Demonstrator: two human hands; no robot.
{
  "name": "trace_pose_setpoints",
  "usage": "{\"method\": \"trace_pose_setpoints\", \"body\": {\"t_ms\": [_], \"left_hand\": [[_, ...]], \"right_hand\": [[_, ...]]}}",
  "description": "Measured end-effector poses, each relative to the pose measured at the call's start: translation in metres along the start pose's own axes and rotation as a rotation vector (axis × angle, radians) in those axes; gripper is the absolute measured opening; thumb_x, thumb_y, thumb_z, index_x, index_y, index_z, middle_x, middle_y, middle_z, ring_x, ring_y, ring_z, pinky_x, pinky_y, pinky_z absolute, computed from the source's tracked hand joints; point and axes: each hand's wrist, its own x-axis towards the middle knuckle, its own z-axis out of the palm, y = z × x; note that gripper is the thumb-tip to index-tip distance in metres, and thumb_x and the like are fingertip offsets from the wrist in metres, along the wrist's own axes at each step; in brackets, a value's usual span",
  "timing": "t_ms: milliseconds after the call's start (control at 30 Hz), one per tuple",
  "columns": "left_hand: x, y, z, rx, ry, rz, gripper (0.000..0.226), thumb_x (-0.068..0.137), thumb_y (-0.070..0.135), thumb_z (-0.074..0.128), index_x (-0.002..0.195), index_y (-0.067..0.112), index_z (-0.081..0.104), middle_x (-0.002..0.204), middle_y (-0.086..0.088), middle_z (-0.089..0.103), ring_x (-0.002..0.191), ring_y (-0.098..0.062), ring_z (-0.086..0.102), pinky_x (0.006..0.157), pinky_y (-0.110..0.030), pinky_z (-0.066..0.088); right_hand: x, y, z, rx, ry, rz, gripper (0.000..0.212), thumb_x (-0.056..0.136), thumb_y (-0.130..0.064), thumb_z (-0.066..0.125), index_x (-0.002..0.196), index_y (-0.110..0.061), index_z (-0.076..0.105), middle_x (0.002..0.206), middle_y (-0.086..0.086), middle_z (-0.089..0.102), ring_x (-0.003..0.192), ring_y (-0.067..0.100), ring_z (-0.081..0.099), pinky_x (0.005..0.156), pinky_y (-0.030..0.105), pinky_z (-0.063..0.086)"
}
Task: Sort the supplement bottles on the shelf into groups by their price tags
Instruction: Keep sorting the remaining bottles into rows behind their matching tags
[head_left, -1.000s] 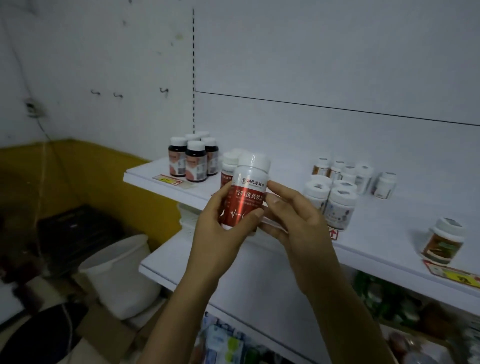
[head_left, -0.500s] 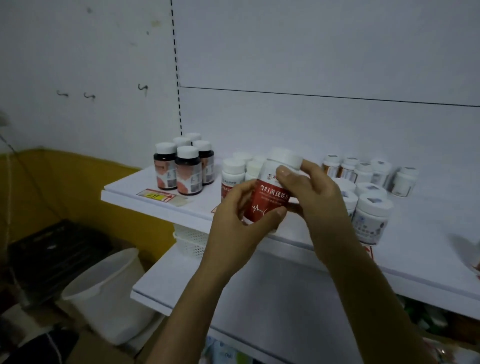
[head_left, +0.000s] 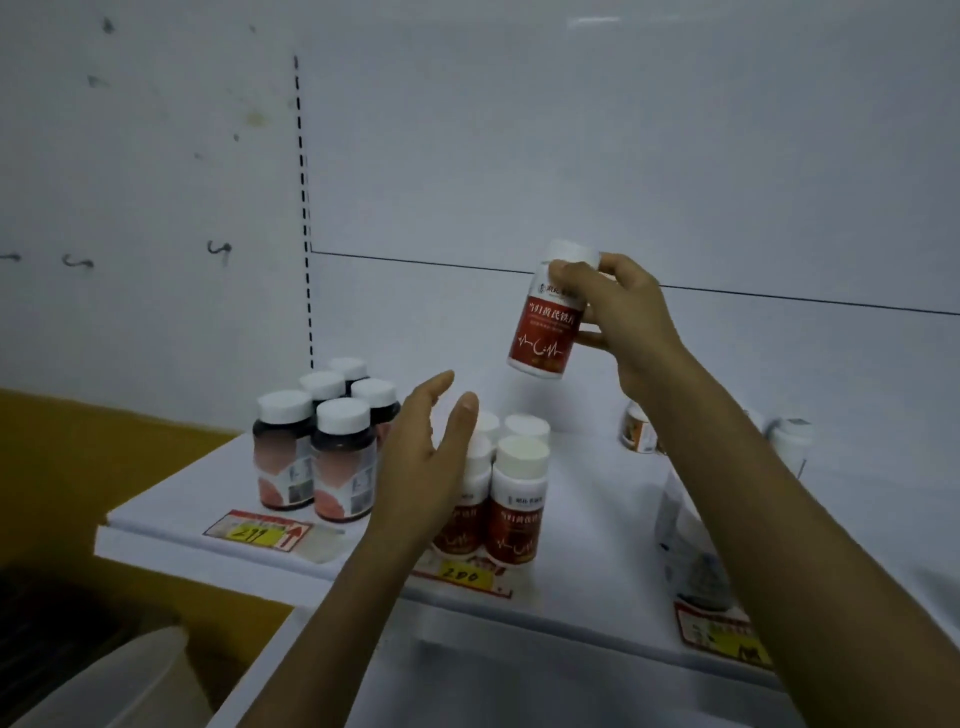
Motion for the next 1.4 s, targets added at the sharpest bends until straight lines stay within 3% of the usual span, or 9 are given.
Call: {"method": "trace_pose_setpoints", "body": {"t_ms": [200, 367, 533, 600, 667, 733, 900, 1167, 1400], "left_hand": [[0.034, -0.031, -0.008, -0.115, -0.087, -0.149, 0.043, 0.097, 0.037, 0.035, 0.138, 0.028, 0.036, 0.147, 0.007, 0.036, 0.129, -0.009, 0.034, 0.1, -0.025, 0.025], [0.045, -0.057, -0.008, -0.311, -0.191, -0.27, 0.046, 0.1, 0.034, 0.023, 0.144, 0.022, 0.029, 0.153, 0.005, 0.027, 0.14, -0.012, 0.024, 0.117, -0.038, 0.018], [0.048, -0.081, -0.004, -0.38, -0.301, -0.381, 0.051, 0.099, 0.04, 0.017, 0.145, 0.021, 0.026, 0.153, 0.006, 0.024, 0.14, -0.01, 0.023, 0.115, -0.03, 0.017], [0.048, -0.082, -0.002, -0.402, -0.378, -0.383, 0.047, 0.099, 0.041, 0.016, 0.138, 0.025, 0.037, 0.14, 0.017, 0.038, 0.127, 0.003, 0.036, 0.104, -0.017, 0.025], [0.047, -0.083, 0.0, -0.386, -0.446, -0.358, 0.037, 0.099, 0.039, 0.016, 0.104, 0.038, 0.052, 0.101, 0.03, 0.051, 0.085, 0.023, 0.049, 0.077, 0.003, 0.036], [0.048, -0.084, 0.001, -0.368, -0.5, -0.346, 0.035, 0.099, 0.041, 0.015, 0.087, 0.044, 0.048, 0.084, 0.036, 0.047, 0.068, 0.025, 0.048, 0.058, 0.004, 0.037], [0.048, -0.103, 0.007, -0.367, -0.54, -0.298, 0.04, 0.097, 0.048, 0.015, 0.122, 0.042, 0.046, 0.12, 0.021, 0.056, 0.105, 0.008, 0.053, 0.084, -0.012, 0.041], [0.045, -0.107, 0.01, -0.345, -0.57, -0.226, 0.042, 0.081, 0.064, 0.02, 0.114, 0.048, 0.041, 0.115, 0.026, 0.052, 0.107, 0.007, 0.052, 0.088, -0.015, 0.04], [0.043, -0.105, 0.007, -0.343, -0.545, -0.229, 0.032, 0.091, 0.051, 0.021, 0.105, 0.043, 0.048, 0.106, 0.025, 0.057, 0.099, 0.007, 0.056, 0.079, -0.01, 0.041]], "right_hand": [[0.047, 0.02, 0.032, -0.193, -0.012, 0.101, 0.048, 0.08, -0.018, 0.069, 0.122, -0.014, 0.047, 0.115, 0.006, 0.056, 0.089, 0.014, 0.06, 0.071, 0.03, 0.054], [0.064, 0.053, 0.053, -0.451, -0.161, 0.206, 0.044, 0.079, -0.013, 0.069, 0.119, -0.014, 0.052, 0.115, 0.007, 0.053, 0.105, 0.026, 0.056, 0.079, 0.037, 0.056], [0.06, 0.08, 0.063, -0.672, -0.311, 0.317, 0.04, 0.075, -0.017, 0.078, 0.108, -0.015, 0.057, 0.114, 0.007, 0.056, 0.1, 0.024, 0.058, 0.07, 0.03, 0.055], [0.059, 0.086, 0.064, -0.748, -0.372, 0.357, 0.039, 0.075, -0.02, 0.078, 0.107, -0.016, 0.057, 0.113, 0.007, 0.058, 0.097, 0.022, 0.059, 0.076, 0.033, 0.056], [0.058, 0.089, 0.065, -0.796, -0.429, 0.401, 0.038, 0.076, -0.023, 0.077, 0.109, -0.015, 0.059, 0.111, 0.007, 0.061, 0.092, 0.021, 0.061, 0.085, 0.037, 0.054], [0.057, 0.09, 0.067, -0.823, -0.464, 0.411, 0.037, 0.077, -0.024, 0.075, 0.11, -0.016, 0.06, 0.109, 0.006, 0.063, 0.091, 0.019, 0.062, 0.088, 0.037, 0.053], [0.059, 0.085, 0.067, -0.885, -0.498, 0.393, 0.032, 0.079, -0.029, 0.073, 0.109, -0.02, 0.062, 0.107, 0.003, 0.065, 0.094, 0.019, 0.063, 0.092, 0.037, 0.053], [0.058, 0.084, 0.055, -0.872, -0.521, 0.412, 0.031, 0.083, -0.029, 0.068, 0.112, -0.018, 0.064, 0.102, -0.002, 0.067, 0.094, 0.017, 0.065, 0.088, 0.034, 0.054], [0.045, 0.08, 0.053, -0.822, -0.472, 0.4, 0.033, 0.086, -0.035, 0.064, 0.115, -0.02, 0.065, 0.108, -0.004, 0.066, 0.098, 0.016, 0.062, 0.085, 0.029, 0.052]]}}
